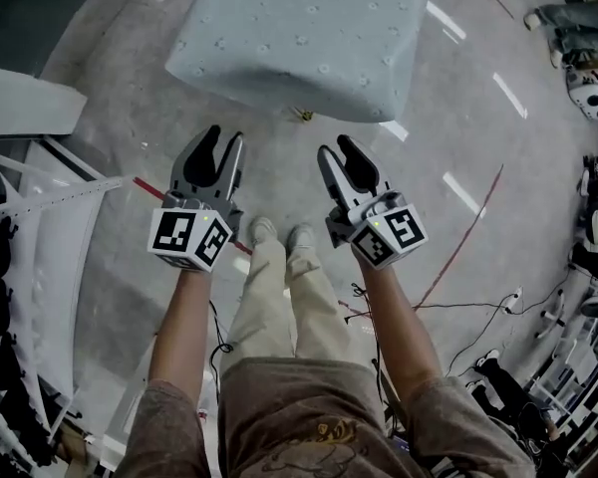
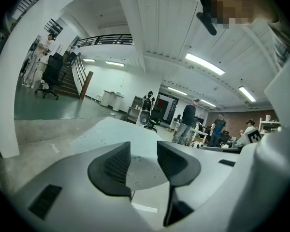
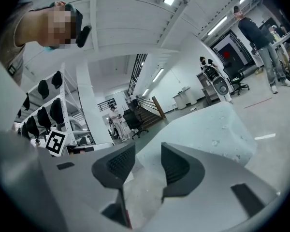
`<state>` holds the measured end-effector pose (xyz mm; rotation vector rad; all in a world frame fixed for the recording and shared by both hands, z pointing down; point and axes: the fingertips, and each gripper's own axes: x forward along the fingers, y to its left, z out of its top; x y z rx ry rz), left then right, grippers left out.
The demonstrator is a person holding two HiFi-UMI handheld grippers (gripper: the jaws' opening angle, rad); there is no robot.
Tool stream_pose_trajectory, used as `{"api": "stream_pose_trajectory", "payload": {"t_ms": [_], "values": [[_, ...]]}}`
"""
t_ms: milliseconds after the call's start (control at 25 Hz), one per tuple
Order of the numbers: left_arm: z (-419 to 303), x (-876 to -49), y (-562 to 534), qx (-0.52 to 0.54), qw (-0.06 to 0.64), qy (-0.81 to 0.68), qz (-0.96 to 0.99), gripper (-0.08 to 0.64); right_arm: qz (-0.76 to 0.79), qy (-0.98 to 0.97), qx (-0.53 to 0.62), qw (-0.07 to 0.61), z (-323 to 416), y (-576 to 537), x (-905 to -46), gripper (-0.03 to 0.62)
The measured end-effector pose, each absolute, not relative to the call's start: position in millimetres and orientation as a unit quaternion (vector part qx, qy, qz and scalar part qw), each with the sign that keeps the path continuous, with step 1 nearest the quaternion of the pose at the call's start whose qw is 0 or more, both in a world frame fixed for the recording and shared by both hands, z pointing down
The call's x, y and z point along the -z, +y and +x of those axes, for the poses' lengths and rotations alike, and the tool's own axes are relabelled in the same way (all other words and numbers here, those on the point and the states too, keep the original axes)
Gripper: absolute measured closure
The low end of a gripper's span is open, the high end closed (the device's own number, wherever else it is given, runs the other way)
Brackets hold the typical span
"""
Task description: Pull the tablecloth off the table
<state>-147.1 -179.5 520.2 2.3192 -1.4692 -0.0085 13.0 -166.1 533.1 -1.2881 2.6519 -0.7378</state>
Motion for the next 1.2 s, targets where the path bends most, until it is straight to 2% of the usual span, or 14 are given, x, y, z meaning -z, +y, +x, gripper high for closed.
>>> {"api": "stream_pose_trajectory", "payload": {"t_ms": [80,200,240,320,720,1200], "values": [[-145,-526,-180,0.01,0.205,-0.519,0.83,0.358,-0.422,0.87,0.25,0.053,16,-168,-541,0.392],[-139,-532,-179,0.023,0.215,-0.497,0.84,0.253,-0.41,0.867,0.276,0.059,19,-168,-553,0.268],[-137,-535,-179,0.023,0.221,-0.489,0.843,0.242,-0.407,0.865,0.288,0.063,20,-168,-558,0.205],[-136,-545,-179,0.017,0.231,-0.48,0.846,0.233,-0.406,0.857,0.308,0.071,24,-169,-569,0.147],[-154,-622,-207,-0.017,0.266,-0.489,0.83,0.232,-0.423,0.83,0.362,0.043,33,-189,-649,0.129],[-177,-697,-259,-0.007,0.316,-0.488,0.813,0.216,-0.456,0.798,0.393,0.028,47,-232,-724,0.126]]}}
